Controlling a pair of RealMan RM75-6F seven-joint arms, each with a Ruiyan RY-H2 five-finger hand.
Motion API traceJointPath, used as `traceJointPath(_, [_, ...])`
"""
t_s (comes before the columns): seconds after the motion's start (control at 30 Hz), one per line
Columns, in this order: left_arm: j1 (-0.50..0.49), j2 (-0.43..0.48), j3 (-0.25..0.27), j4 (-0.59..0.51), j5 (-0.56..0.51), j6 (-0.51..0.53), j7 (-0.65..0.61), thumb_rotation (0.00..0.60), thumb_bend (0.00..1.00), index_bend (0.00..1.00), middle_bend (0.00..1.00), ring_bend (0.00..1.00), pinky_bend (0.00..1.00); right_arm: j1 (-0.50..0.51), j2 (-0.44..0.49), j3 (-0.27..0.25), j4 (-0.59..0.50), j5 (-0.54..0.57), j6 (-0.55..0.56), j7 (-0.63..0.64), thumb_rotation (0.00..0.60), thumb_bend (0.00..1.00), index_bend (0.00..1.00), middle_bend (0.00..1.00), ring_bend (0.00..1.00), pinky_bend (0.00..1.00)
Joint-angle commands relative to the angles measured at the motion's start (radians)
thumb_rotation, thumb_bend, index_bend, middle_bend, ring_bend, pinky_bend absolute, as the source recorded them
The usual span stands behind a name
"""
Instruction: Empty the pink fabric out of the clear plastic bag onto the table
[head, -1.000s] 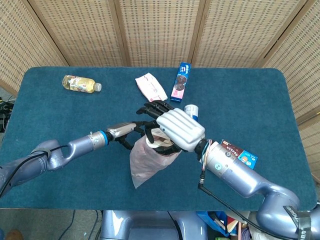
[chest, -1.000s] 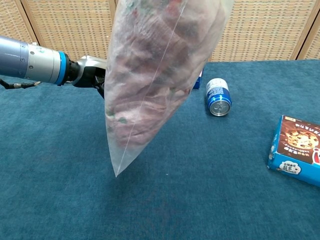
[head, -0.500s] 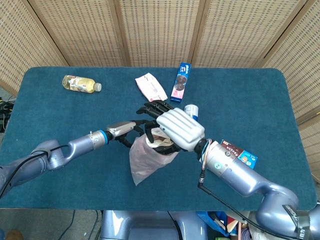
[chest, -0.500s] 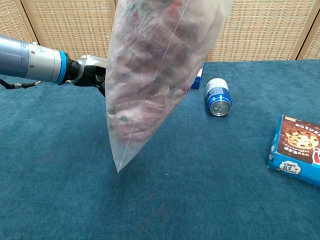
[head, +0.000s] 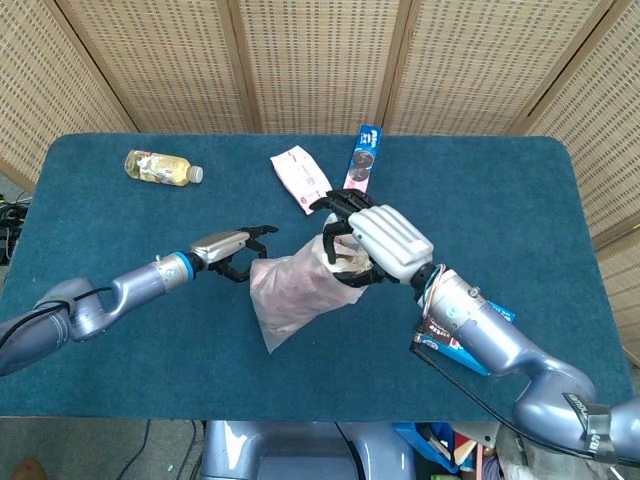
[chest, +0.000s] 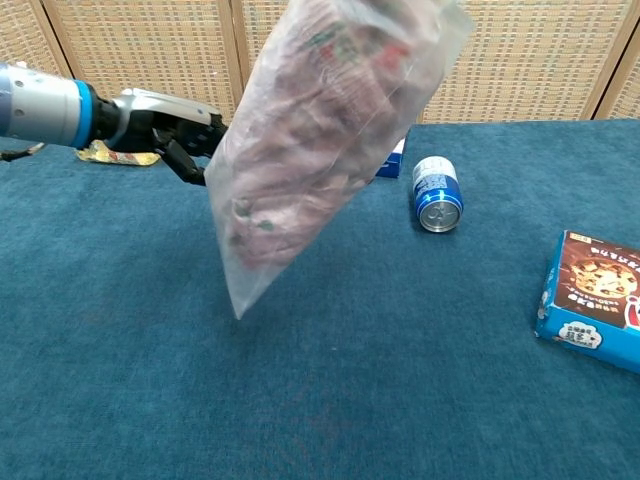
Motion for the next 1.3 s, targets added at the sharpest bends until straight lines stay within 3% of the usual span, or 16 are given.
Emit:
traceJointPath(0.03, [0.022,0.045,0.011,-0.030,-0.005,0.009,0.035,0.600,0.62,0.75,0.00,0.00,0.00,-0.035,-0.046,-0.035,0.057,0.001,0.001,0.040,0.600,0.64,0.75,0.18,0.07,0.05])
traceJointPath(0.33, [0.069,0.099,0.008,-0.080,-0.039,-0.002,0.111,0.600,0.62,0.75,0.00,0.00,0.00,-0.102,-0.179,-0.091,0.208,-0.037,-0.012,0.140,0.600,0.64,0.75,0.18,0.07,0.05])
traceJointPath(0.6, [0.090,0.104,0.003,-0.075,-0.049,-0.022,0.146,0.600,0.62,0.75,0.00,0.00,0.00,-0.135,-0.223,-0.104,0.283,-0.060,-0.017,0.181,0.600,0.64,0.75,0.18,0.07,0.05])
traceJointPath(0.73, [0.113,0.123,0.025,-0.059,-0.052,-0.047,0.169,0.600,0.62,0.75,0.00,0.00,0.00,-0.154,-0.224,-0.106,0.343,-0.048,-0.020,0.197,0.600,0.64,0.75,0.18,0.07,0.05])
traceJointPath(0.8, [0.167,0.159,0.064,-0.001,-0.085,-0.075,0.176,0.600,0.62,0.75,0.00,0.00,0.00,-0.181,-0.201,-0.112,0.415,-0.022,-0.028,0.215,0.600,0.64,0.75,0.18,0.07,0.05])
traceJointPath(1.03, [0.259,0.192,0.095,0.109,-0.104,-0.068,0.156,0.600,0.62,0.75,0.00,0.00,0.00,-0.225,-0.176,-0.121,0.495,-0.051,-0.064,0.264,0.600,0.64,0.75,0.18,0.07,0.05])
traceJointPath(1.3, [0.338,0.197,0.092,0.241,-0.132,-0.083,0.150,0.600,0.62,0.75,0.00,0.00,0.00,-0.257,-0.175,-0.123,0.535,-0.074,-0.079,0.293,0.600,0.64,0.75,0.18,0.07,0.05])
